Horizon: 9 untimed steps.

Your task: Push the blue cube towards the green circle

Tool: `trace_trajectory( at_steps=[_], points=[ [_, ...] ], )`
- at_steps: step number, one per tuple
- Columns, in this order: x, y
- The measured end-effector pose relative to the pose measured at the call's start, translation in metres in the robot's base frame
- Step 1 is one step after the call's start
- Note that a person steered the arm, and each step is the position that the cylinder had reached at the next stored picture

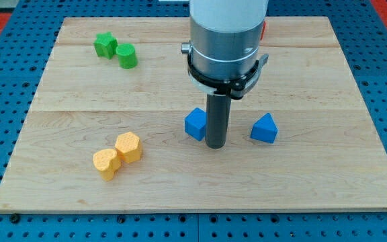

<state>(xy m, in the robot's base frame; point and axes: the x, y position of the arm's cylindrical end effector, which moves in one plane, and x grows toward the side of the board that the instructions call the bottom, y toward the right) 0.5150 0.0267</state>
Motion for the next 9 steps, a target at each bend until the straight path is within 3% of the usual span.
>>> trace_trajectory(
  at_steps=[1, 3, 4, 5, 6, 8, 9],
  points=[
    [-0.014, -0.011],
    [-0.085, -0.043],
    [-0.141, 0.060],
    [-0.245, 0.145],
    [-0.302, 0.157],
    [-0.324, 0.147],
    [-0.323, 0.077]
  ],
)
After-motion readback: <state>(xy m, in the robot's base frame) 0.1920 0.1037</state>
